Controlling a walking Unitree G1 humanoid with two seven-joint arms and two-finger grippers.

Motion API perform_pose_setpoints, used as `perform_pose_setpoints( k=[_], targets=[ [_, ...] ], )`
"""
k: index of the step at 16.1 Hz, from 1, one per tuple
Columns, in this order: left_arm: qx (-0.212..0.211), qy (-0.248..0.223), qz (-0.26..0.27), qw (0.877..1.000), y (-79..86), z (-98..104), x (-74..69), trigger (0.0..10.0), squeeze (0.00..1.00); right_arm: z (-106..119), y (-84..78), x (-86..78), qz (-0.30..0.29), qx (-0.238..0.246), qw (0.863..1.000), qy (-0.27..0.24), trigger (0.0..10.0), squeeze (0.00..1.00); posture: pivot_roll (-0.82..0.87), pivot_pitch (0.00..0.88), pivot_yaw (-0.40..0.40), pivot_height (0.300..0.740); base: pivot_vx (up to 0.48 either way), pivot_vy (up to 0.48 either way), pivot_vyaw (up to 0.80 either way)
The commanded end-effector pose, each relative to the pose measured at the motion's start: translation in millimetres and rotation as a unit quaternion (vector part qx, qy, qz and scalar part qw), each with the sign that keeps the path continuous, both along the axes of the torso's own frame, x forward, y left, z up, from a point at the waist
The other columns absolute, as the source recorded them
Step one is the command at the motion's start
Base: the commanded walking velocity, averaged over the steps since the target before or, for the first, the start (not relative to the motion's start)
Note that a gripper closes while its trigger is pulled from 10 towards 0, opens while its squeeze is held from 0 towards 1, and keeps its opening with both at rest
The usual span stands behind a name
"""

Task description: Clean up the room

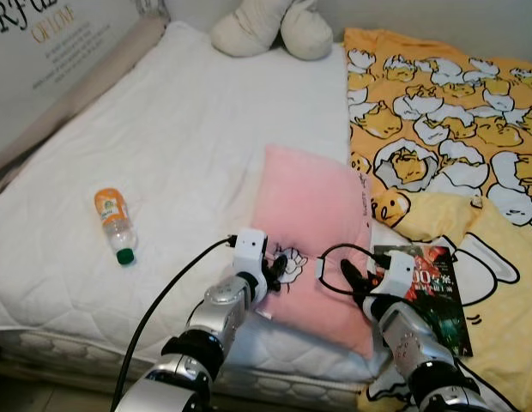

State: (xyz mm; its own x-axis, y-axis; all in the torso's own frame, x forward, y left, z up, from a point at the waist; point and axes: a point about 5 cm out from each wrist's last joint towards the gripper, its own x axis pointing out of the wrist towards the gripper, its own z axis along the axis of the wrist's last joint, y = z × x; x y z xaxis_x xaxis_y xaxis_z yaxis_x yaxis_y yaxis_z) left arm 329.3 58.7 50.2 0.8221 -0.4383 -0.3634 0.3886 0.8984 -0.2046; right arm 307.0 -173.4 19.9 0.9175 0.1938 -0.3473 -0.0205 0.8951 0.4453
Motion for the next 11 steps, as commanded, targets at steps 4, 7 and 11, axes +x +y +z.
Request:
perform_pose_setpoints(
  k=[4, 7, 11],
  targets=[
    [-0.009, -0.02, 0.0, 1.0, 0.4, 6.6, 5.5, 0.0, 0.0, -7.0, 0.2, -5.1, -0.015, -0.021, 1.0, 0.012, 0.0, 0.0, 0.14, 0.0, 0.004, 0.74, 0.0, 0.0, 0.0],
    [-0.037, -0.073, 0.005, 0.997, 2.6, 36.8, 23.7, 0.0, 0.0, 16.9, 2.1, 13.7, -0.016, -0.022, 0.999, -0.035, 0.0, 0.0, 0.15, 0.0, 0.002, 0.74, 0.0, 0.0, 0.0],
    [-0.057, -0.15, 0.001, 0.987, 5.2, 86.7, 47.6, 0.0, 0.0, 72.3, 0.0, 46.9, -0.026, -0.021, 0.991, -0.132, 0.0, 0.0, 0.15, 0.0, 0.02, 0.74, 0.0, 0.0, 0.0]
  ],
)
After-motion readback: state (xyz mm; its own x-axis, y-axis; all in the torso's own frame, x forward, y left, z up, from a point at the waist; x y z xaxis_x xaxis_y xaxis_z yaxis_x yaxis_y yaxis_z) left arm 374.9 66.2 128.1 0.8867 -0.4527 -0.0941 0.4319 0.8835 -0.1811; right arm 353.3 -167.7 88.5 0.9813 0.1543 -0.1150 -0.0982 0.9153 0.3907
